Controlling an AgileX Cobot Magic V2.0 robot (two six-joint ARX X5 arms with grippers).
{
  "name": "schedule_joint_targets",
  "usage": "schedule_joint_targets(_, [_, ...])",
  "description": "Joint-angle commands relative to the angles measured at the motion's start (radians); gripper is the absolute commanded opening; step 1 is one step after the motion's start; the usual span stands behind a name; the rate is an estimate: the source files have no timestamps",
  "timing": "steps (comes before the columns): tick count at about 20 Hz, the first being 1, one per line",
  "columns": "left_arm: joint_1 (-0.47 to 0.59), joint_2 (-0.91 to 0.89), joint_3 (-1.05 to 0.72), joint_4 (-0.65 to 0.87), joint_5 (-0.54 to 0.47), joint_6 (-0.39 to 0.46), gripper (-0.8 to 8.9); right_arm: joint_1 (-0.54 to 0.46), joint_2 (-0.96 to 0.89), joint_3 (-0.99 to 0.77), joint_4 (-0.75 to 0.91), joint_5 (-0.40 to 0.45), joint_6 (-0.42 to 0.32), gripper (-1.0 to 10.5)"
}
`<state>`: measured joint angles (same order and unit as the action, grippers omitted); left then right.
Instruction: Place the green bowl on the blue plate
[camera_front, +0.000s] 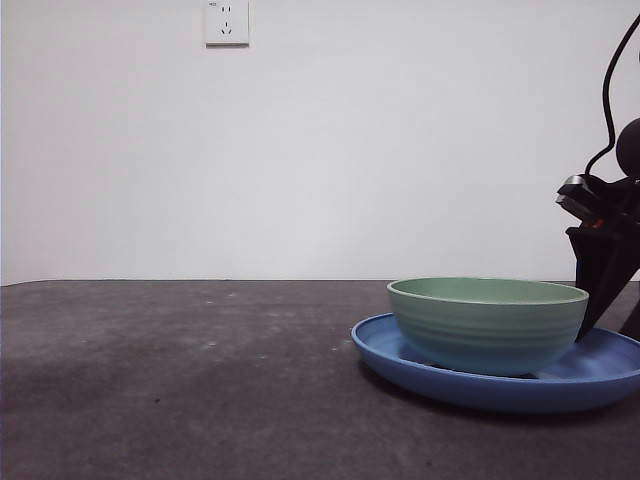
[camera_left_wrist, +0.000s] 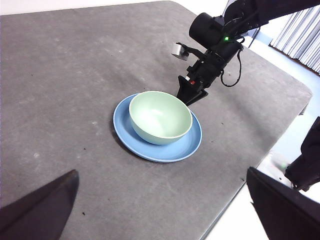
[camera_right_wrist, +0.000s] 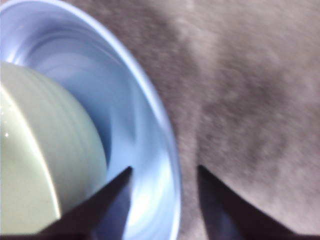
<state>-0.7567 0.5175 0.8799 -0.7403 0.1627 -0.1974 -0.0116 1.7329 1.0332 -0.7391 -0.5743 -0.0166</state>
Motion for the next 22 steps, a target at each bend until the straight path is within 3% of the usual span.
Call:
schedule_joint_targets(1, [-0.006, 0.004, 0.009, 0.008, 0.002, -0.002, 5.99, 0.011, 0.027, 0.016, 0.006, 0.002, -0.016, 1.0])
schedule_joint_targets(3, [-0.006, 0.004, 0.009, 0.008, 0.002, -0.002, 5.99, 0.014, 0.029, 0.016, 0.004, 0.004, -0.012, 0.1])
schedule_joint_targets(7, [-0.006, 0.004, 0.009, 0.008, 0.002, -0.002, 5.99, 0.016, 0.029, 0.016, 0.005, 0.045, 0.008, 0.1])
schedule_joint_targets(14, [-0.006, 0.004, 0.009, 0.008, 0.002, -0.002, 5.99, 0.028, 0.026, 0.093, -0.047, 0.041, 0.037, 0.1])
schedule_joint_targets(18, [-0.006, 0.005, 0.009, 0.008, 0.002, -0.002, 5.99, 0.071, 0.026, 0.176, -0.085, 0.039, 0.064, 0.1])
schedule_joint_targets(22, [-0.006, 0.004, 0.009, 0.008, 0.002, -0.002, 5.99, 0.165, 0.026, 0.221, -0.062, 0.017, 0.136, 0.1])
